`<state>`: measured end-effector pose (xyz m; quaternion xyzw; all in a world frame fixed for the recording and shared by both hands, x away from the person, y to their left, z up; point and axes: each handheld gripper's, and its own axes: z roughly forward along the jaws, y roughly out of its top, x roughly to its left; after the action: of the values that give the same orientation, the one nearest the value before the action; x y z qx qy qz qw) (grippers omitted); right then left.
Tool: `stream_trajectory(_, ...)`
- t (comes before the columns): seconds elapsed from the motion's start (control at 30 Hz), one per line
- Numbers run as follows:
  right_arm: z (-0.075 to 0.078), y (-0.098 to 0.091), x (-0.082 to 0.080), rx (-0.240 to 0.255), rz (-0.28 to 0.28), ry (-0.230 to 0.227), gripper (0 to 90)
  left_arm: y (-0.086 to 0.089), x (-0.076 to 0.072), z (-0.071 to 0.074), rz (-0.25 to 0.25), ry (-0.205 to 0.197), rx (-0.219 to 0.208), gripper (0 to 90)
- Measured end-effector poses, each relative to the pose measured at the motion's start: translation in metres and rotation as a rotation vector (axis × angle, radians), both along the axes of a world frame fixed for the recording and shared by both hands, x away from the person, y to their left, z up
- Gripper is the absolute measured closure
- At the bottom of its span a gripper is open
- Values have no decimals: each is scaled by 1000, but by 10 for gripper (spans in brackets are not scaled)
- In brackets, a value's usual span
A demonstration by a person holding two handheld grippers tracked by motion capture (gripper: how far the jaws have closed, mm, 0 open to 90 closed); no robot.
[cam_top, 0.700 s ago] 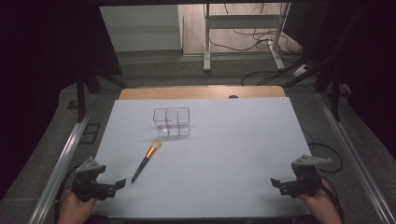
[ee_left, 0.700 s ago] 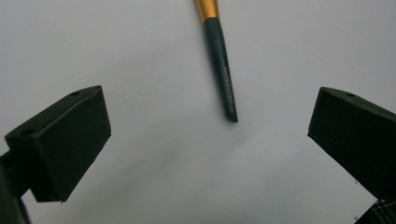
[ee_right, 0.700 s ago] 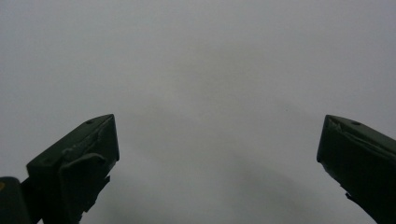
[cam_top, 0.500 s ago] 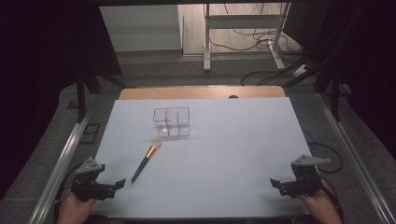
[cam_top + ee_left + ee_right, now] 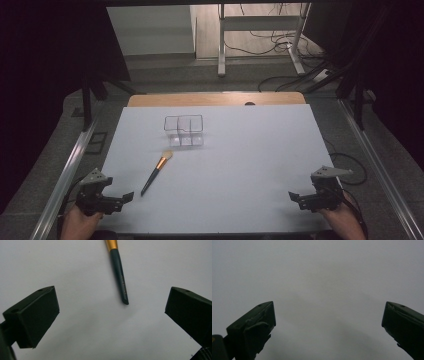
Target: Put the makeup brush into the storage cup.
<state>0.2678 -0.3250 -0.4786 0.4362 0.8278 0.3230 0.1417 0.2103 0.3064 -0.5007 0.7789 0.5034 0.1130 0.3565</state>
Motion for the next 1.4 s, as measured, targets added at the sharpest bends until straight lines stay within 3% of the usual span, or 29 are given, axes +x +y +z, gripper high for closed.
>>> stream_trajectory(0.33, 0, 1, 0, -5, 10, -1, 0, -1, 2, 2, 6, 10, 7, 0)
stream_trajectory(0.63, 0, 2, 0, -4, 15, -5, 0, 1, 7, 5, 31, 18, 57, 1)
stream_trajectory(0.8, 0, 3, 0, -6, 14, -4, 0, -1, 9, 6, 38, 27, 58, 5)
stream_trajectory(0.97, 1, 3, 0, -9, 13, 1, 0, -6, 13, 6, 26, 45, 86, 3)
stream_trajectory(1.4, -1, 4, 1, -22, 10, 8, 0, -14, 24, 7, 3, 91, 102, 0)
